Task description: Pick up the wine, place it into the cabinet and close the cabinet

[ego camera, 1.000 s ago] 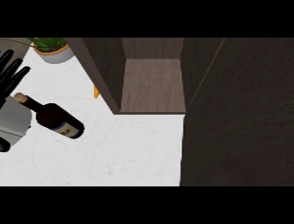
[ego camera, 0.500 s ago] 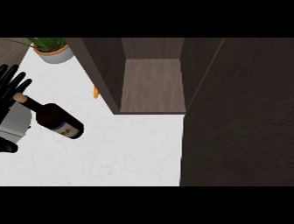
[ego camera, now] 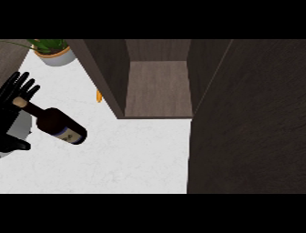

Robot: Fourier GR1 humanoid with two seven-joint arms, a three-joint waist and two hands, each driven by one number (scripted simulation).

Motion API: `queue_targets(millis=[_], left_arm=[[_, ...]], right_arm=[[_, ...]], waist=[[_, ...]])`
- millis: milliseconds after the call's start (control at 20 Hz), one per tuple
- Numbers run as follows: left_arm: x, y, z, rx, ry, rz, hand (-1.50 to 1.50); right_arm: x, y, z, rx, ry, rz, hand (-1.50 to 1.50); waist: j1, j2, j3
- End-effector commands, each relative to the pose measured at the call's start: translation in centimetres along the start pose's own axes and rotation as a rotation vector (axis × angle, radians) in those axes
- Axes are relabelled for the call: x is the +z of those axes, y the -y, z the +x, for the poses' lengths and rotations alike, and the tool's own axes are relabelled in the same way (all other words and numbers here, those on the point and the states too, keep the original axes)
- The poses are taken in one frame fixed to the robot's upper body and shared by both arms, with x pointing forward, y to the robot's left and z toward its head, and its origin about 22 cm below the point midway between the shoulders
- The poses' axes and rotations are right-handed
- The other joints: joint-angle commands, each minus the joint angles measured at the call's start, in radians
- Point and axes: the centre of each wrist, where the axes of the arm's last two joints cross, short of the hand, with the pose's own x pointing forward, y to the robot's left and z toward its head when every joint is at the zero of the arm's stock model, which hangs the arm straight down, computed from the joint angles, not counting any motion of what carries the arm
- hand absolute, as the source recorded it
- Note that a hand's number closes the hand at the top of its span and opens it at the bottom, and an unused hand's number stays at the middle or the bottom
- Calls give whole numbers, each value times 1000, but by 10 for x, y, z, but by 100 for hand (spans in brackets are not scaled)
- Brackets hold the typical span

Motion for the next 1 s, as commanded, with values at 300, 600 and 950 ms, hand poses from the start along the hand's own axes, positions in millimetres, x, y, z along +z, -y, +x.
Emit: queue_targets(millis=[300, 600, 950], left_arm=[[21, -24, -44, -12, -22, 3, -150], [8, -15, -62, 13, -55, -21, -150], [5, -16, -70, 18, -104, -52, -150]], right_arm=[[6, -6, 11, 8, -5, 4, -150], [8, 4, 2, 0, 3, 12, -150], [-4, 1, 4, 12, 16, 3, -150]], waist=[[-3, 1, -1], [-4, 1, 0], [-2, 1, 0]])
